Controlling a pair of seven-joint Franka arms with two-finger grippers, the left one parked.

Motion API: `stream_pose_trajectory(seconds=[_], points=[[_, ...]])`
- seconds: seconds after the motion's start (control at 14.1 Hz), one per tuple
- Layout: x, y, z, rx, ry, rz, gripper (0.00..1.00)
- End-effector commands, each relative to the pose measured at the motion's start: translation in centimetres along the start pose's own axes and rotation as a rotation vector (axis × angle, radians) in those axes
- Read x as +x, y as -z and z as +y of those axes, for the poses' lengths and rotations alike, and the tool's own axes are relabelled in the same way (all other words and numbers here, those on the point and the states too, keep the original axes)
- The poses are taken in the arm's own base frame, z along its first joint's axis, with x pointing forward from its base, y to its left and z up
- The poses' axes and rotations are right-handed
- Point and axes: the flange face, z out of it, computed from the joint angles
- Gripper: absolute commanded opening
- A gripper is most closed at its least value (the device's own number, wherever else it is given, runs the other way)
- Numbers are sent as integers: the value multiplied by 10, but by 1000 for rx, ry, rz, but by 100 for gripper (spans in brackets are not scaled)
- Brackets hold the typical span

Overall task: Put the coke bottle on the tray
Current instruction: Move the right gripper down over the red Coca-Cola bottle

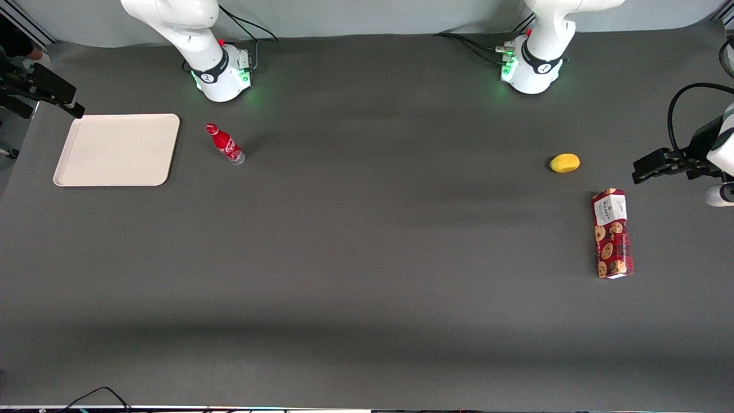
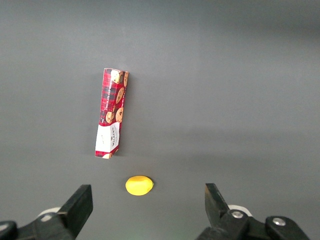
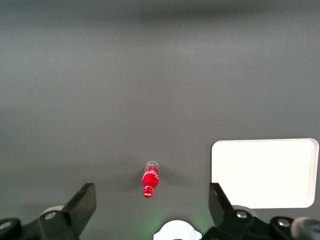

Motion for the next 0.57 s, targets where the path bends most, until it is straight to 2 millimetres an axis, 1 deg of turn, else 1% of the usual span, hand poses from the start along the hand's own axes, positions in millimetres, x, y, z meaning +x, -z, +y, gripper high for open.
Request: stream_pose_trajectory(seconds=[0.0, 0.07, 0.14, 0.21, 0.28, 0.35, 0.42, 0.5], points=[[8, 5, -3, -15, -7, -17, 100], [7, 2, -5, -21, -4, -29, 100], [5, -11, -6, -29, 5, -81, 100], [0, -27, -9, -35, 4, -129, 100], [-9, -39, -22, -44, -5, -141, 100], [-22, -58, -42, -66, -13, -153, 100], [-35, -80, -55, -84, -22, -147, 100], [-47, -112, -60, -66, -26, -157, 100]])
